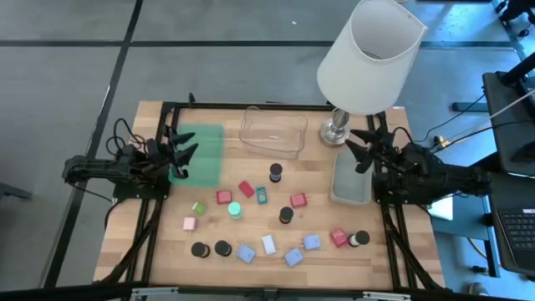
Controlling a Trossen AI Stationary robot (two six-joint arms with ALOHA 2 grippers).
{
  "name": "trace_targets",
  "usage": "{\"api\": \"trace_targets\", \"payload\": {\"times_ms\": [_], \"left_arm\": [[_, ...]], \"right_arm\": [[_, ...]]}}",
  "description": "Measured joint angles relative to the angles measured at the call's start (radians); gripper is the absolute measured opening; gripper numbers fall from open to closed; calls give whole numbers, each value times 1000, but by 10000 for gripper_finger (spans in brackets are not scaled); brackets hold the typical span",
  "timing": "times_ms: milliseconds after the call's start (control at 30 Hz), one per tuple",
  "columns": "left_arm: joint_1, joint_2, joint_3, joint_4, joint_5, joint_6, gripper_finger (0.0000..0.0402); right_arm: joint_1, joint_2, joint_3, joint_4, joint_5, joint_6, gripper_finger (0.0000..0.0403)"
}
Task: Pick & Place Office items
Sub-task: Put the top blue hourglass into the green bin
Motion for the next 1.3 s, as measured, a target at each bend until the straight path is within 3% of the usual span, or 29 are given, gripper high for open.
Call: {"api": "trace_targets", "payload": {"times_ms": [300, 467, 700, 933, 1167, 1300], "left_arm": [[0, 279, 114, -7, -71, -96, 200], [0, 487, 207, -7, -81, -123, 200], [0, 749, 337, -7, -93, -118, 200], [-1, 855, 394, -3, -93, -136, 200], [-2, 1003, 394, 52, 18, -173, 201], [-2, 1113, 394, 186, 135, -84, 201]], "right_arm": [[0, 275, 175, -166, 39, 25, 242], [0, 398, 243, -203, -30, 24, 242], [1, 480, 281, -206, -163, -71, 242], [0, 526, 282, -168, -175, -127, 242], [0, 552, 282, -161, -177, -129, 242], [0, 573, 282, -161, -179, -129, 242]]}}
